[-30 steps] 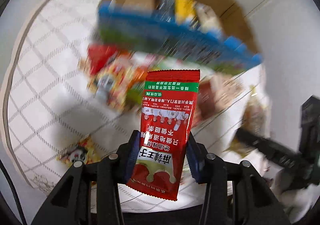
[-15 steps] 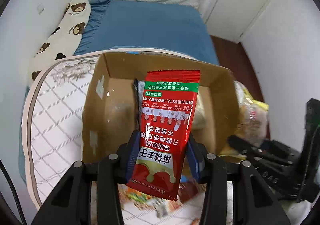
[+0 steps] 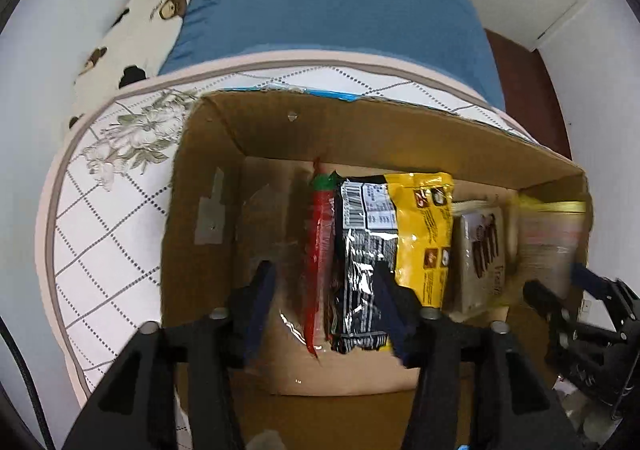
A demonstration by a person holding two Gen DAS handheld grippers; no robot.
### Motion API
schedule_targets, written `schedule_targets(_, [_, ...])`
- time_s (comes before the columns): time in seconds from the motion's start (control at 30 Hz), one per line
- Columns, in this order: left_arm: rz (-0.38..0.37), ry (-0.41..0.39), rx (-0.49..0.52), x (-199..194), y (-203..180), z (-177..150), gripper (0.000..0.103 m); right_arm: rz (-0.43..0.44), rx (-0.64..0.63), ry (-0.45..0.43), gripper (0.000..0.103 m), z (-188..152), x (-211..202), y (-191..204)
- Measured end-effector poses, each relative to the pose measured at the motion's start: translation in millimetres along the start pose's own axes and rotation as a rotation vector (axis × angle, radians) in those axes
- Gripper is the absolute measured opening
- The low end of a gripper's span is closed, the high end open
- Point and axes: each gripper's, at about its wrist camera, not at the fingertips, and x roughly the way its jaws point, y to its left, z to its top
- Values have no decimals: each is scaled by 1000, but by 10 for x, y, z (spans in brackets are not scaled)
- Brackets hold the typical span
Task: Organize snacks
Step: 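Lower both packets into the box and open both tools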
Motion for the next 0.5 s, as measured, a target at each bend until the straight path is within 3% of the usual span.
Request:
schedule_targets(0.03, [-3,-3,5,25,-2,31,67,-1,8,-9,95,21,15,-17])
schedule_targets(0.1, [-4,-14,15,39,-28,51,90,13,26,-9,95,35,40,-32])
schedule_targets(0.27, [-19,-18,29,115,-90,17,97,30,28,-12,95,6,51,-21])
schedule_targets(0.5, [-12,-63,51,72,-177,-166,97,63,63,-41,95,-148,-59,-9])
